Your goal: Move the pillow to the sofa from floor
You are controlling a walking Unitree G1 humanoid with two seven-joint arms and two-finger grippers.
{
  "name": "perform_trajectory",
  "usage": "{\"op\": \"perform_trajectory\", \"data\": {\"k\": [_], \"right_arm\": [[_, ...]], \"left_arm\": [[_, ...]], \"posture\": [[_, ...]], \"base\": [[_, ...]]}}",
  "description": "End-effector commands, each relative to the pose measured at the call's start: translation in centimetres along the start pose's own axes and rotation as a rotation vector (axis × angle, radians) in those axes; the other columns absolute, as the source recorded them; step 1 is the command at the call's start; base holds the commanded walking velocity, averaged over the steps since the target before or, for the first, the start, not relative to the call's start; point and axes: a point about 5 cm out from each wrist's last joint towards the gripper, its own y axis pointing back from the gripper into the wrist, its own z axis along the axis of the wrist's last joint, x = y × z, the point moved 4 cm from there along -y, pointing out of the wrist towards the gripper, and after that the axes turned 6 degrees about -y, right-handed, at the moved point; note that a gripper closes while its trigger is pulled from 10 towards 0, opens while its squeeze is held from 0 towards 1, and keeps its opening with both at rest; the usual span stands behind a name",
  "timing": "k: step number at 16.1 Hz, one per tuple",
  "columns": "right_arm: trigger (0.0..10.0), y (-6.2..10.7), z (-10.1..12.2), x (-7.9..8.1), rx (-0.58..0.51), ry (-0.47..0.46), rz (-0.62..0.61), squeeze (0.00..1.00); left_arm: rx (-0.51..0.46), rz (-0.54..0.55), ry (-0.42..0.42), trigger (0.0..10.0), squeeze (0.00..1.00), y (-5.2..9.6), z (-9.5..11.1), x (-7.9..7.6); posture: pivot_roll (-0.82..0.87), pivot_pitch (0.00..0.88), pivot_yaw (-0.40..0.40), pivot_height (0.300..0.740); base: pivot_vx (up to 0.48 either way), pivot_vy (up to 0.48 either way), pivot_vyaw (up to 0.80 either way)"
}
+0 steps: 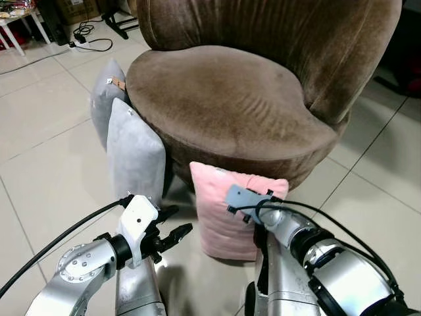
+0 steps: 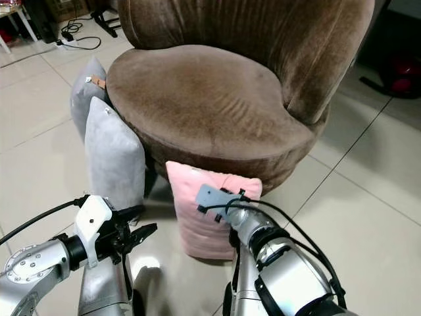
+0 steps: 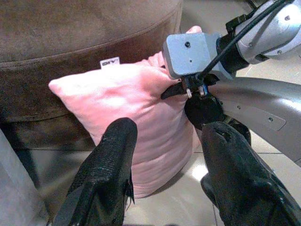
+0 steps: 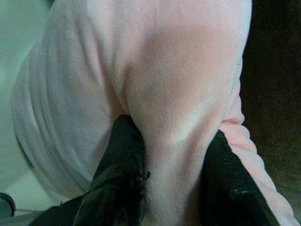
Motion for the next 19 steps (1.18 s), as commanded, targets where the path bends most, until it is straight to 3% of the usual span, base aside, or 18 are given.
{"op": "perform_trajectory", "data": {"k": [1, 8, 12, 14, 16, 18, 19], "right_arm": [[0.0, -0.1, 0.1, 0.9, -0.009, 0.008, 0.025, 0.00], [0.0, -0.1, 0.1, 3.5, -0.035, 0.003, 0.085, 0.00], [0.0, 0.0, 1.3, 4.6, -0.115, -0.137, 0.131, 0.00], [0.0, 0.1, 2.5, 4.2, -0.192, -0.222, 0.128, 0.00], [0.0, 1.3, 5.8, 2.7, -0.450, -0.478, 0.191, 0.00], [0.0, 2.4, 7.0, 1.5, -0.593, -0.555, 0.211, 0.00], [0.0, 3.5, 7.7, 0.0, -0.687, -0.616, 0.185, 0.00]], "left_arm": [[0.021, 0.014, -0.003, 10.0, 0.00, 0.2, -0.6, 0.0], [0.028, 0.041, -0.001, 10.0, 0.00, 0.6, -1.1, -0.1], [0.035, 0.047, -0.005, 10.0, 0.00, 0.8, -1.3, 0.0], [0.037, 0.055, -0.008, 10.0, 0.00, 0.9, -1.4, 0.0], [0.031, 0.158, -0.025, 10.0, 0.00, 1.5, -1.2, 1.4], [0.018, 0.236, -0.033, 10.0, 0.00, 1.7, -1.0, 2.6], [0.011, 0.247, -0.040, 10.0, 0.00, 1.8, -0.8, 2.8]], "posture": [[0.04, 0.023, -0.004, 0.432], [0.04, 0.020, -0.001, 0.432], [0.04, 0.029, 0.002, 0.432], [0.04, 0.024, -0.001, 0.432], [0.04, 0.000, -0.006, 0.432], [0.02, 0.000, -0.003, 0.432], [0.02, 0.000, -0.001, 0.432]], "base": [[0.000, 0.000, 0.00], [0.000, 0.000, 0.00], [0.000, 0.000, 0.00], [0.000, 0.000, 0.00], [0.000, 0.000, 0.00], [0.000, 0.000, 0.00], [0.000, 0.000, 0.00]]}}
